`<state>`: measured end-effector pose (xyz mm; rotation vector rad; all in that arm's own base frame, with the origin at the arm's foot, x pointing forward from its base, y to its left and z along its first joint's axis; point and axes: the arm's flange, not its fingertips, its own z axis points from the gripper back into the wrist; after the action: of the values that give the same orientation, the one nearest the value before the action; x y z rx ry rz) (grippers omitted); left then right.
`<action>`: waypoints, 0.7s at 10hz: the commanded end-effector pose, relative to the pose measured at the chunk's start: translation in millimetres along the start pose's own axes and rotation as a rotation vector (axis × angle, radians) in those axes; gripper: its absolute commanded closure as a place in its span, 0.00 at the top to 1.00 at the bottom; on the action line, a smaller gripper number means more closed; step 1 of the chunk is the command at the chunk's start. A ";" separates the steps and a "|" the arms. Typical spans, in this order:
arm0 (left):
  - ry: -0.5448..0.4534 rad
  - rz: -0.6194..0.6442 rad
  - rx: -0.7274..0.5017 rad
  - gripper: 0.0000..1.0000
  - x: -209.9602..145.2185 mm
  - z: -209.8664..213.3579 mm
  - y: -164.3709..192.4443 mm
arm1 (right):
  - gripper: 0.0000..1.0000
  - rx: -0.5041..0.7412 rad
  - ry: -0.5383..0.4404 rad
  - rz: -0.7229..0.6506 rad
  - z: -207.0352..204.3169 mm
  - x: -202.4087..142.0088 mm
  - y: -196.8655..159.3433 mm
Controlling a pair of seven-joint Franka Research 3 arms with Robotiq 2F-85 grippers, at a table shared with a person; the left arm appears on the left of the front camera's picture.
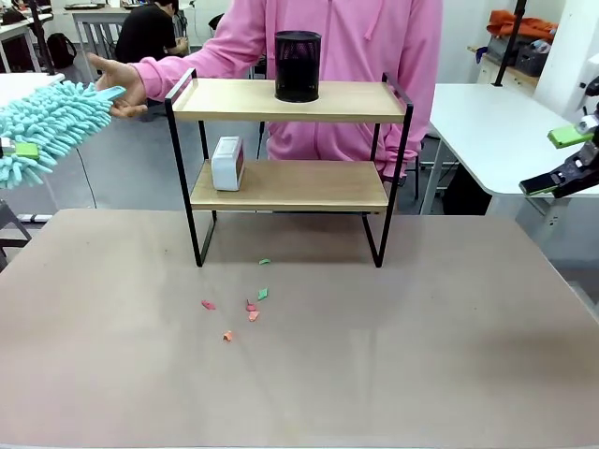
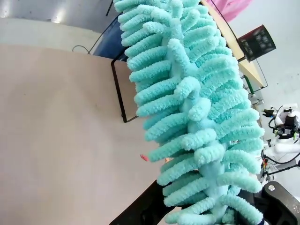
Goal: Clean the shelf.
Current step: Hand the Duster back to the human.
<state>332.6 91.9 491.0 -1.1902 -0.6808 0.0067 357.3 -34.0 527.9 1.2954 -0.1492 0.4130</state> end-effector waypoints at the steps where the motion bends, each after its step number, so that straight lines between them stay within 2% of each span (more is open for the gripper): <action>1: -0.003 -0.024 -0.002 0.00 -2.3 1.7 0.3 | 1.00 -0.006 0.018 0.019 3.7 -0.2 0.6; 6: -0.003 -0.024 -0.002 0.00 -2.3 1.7 0.3 | 1.00 -0.006 0.018 0.019 3.7 -0.2 0.6; 7: 0.001 -0.001 0.000 0.70 -0.1 -0.3 0.0 | 1.00 -0.006 0.018 0.019 3.7 -0.2 0.6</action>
<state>332.7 91.4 490.9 -1.1905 -0.6796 0.0055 357.3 -34.0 527.9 1.2954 -0.1492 0.4131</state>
